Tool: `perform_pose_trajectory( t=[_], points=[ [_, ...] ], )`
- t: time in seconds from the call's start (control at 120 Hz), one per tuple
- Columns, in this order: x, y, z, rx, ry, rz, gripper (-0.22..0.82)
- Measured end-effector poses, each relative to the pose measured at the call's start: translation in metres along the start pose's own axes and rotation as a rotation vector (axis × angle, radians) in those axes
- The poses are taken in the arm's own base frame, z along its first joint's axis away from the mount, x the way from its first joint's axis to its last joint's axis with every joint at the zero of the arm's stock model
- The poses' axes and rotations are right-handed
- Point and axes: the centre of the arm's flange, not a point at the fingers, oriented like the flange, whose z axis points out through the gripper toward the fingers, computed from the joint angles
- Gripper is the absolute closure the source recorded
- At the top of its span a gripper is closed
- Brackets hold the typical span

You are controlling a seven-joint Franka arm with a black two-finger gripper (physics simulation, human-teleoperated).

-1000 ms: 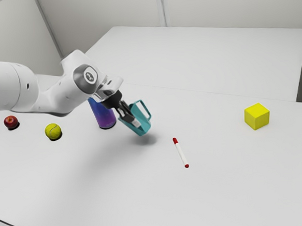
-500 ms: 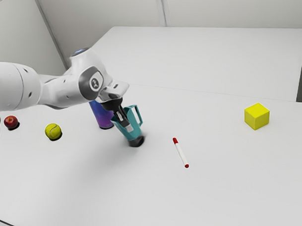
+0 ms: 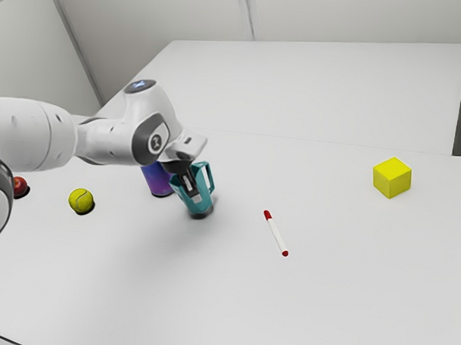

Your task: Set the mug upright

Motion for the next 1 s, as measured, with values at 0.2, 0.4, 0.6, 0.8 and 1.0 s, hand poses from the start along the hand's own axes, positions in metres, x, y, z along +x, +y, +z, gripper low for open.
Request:
perform_pose_trajectory(
  t=[0.2, 0.4, 0.6, 0.8, 1.0],
  points=[
    [0.0046, 0.0024, 0.0041, 0.028, -0.001, -0.004, 0.79],
    [0.0051, 0.0027, 0.0050, 0.040, 0.000, -0.019, 0.79],
    [0.0041, 0.0025, 0.0053, 0.040, -0.004, -0.034, 0.79],
    [0.0031, 0.0027, 0.0064, 0.045, -0.015, -0.039, 0.79],
    [0.0021, 0.0036, 0.0077, 0.041, -0.021, -0.046, 0.64]
  ],
)
